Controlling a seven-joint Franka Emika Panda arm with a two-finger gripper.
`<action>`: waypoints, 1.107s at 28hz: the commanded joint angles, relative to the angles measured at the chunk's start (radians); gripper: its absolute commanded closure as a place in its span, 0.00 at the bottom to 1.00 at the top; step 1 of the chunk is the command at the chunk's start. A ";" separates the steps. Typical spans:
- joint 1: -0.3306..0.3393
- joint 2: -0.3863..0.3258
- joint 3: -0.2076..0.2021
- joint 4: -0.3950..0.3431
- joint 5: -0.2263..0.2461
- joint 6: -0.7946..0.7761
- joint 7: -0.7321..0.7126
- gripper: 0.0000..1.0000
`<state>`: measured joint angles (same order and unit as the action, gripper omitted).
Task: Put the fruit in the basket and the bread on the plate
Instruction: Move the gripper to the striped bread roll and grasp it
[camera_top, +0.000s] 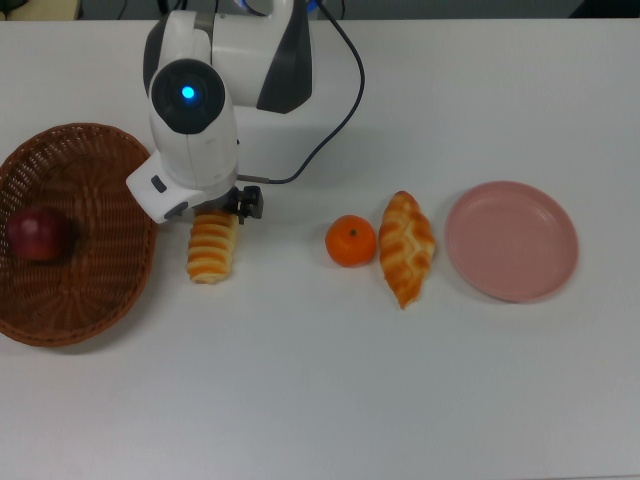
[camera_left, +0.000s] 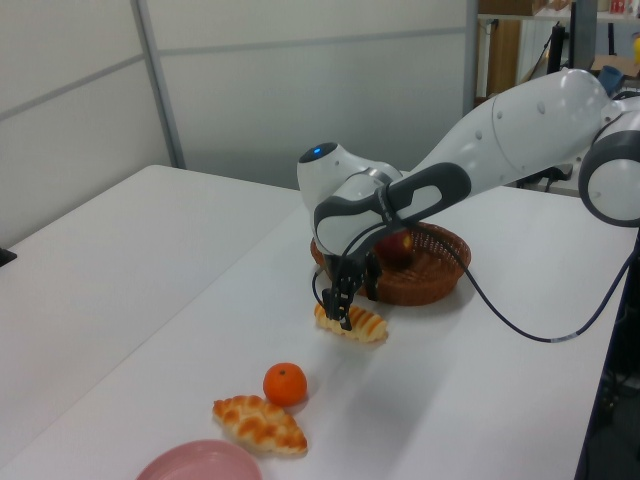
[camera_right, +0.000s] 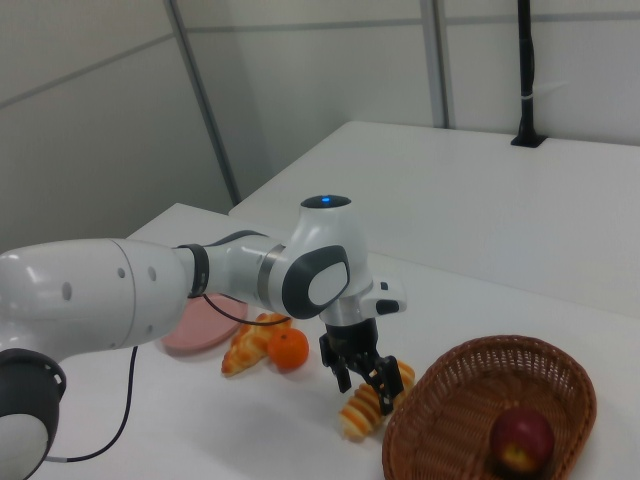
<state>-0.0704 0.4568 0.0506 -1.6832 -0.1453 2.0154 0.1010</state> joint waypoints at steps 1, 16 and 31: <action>0.021 -0.007 -0.008 -0.024 -0.025 0.023 0.032 0.00; 0.015 -0.015 -0.008 -0.018 -0.017 0.017 0.034 0.95; 0.060 -0.135 0.046 0.023 0.064 -0.041 0.053 0.95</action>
<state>-0.0159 0.3822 0.0687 -1.6621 -0.1165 2.0133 0.1470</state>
